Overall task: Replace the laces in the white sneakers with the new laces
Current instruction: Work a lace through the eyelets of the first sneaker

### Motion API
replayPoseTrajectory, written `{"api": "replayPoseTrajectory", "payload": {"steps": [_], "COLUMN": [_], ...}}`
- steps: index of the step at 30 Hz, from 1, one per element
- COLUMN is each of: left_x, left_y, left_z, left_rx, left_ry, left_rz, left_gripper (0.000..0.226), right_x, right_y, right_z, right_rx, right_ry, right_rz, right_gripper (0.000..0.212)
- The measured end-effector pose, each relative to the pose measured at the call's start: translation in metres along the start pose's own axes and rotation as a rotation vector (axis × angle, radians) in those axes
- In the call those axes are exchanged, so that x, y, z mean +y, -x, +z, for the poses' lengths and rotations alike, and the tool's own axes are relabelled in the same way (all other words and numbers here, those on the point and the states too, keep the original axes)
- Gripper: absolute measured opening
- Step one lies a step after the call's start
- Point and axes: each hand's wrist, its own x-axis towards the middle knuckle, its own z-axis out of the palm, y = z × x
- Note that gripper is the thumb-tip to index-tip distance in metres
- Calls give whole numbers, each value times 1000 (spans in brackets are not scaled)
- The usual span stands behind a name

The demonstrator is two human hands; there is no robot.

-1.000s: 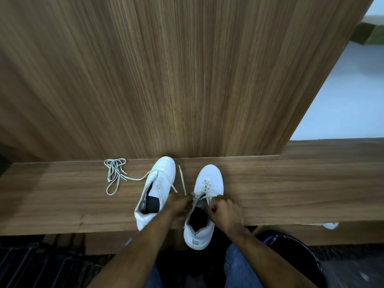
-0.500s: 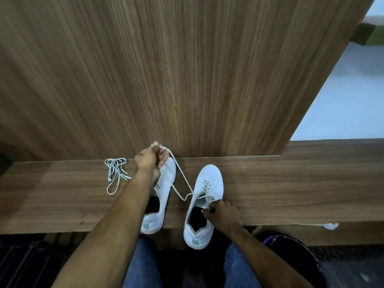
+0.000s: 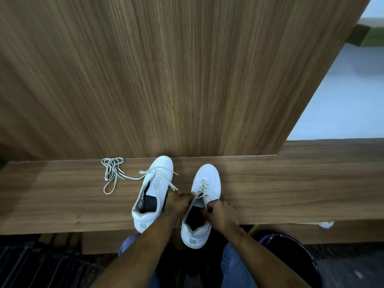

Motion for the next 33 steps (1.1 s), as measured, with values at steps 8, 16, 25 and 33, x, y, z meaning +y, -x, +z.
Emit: {"api": "replayPoseTrajectory", "payload": {"steps": [8, 16, 25, 33], "left_x": [23, 14, 20, 86], "left_y": [-24, -9, -4, 5], "left_z": [-32, -24, -19, -24], "left_rx": [209, 173, -30, -63], "left_ry": [-126, -867, -1101, -573], "left_rz": [167, 146, 319, 318], "left_gripper": [8, 27, 19, 25], "right_x": [0, -2, -1, -15], "right_y": [1, 0, 1, -16], "right_z": [1, 2, 3, -30], "right_rx": [1, 7, 9, 47], "right_ry": [-15, -14, -44, -230], "right_rz": [-7, -14, -19, -104], "right_gripper": [34, 25, 37, 24]}}
